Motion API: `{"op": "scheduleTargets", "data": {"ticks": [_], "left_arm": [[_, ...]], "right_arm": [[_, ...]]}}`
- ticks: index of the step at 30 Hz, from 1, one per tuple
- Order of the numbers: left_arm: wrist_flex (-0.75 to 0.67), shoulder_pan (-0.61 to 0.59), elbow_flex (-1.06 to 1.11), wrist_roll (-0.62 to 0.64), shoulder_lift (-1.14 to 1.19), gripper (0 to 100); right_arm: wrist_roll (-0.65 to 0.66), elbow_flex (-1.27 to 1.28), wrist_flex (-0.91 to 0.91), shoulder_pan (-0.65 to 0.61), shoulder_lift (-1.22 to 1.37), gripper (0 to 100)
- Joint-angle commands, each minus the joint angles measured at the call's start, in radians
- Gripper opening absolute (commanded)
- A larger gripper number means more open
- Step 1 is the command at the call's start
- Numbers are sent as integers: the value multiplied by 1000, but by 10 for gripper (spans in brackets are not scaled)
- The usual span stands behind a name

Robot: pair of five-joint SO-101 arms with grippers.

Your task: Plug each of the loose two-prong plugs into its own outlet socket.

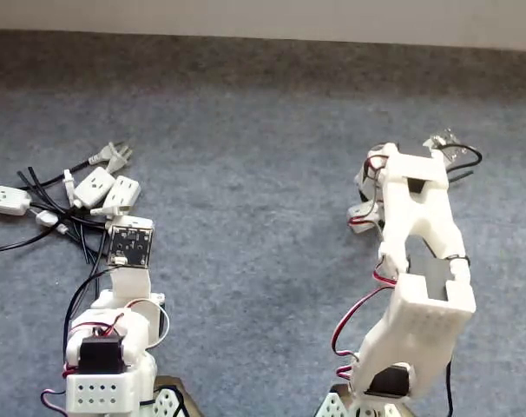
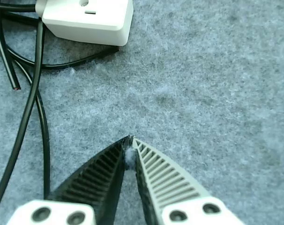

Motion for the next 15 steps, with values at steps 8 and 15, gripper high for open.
{"op": "scheduleTargets", "data": {"ticks": [8, 15], "left_arm": [[-14, 12, 19, 5, 1, 6], [-14, 12, 19, 5, 1, 6]], "right_arm": [[232, -122, 79, -176, -18, 112], [236, -206, 176, -381, -18, 112]]}}
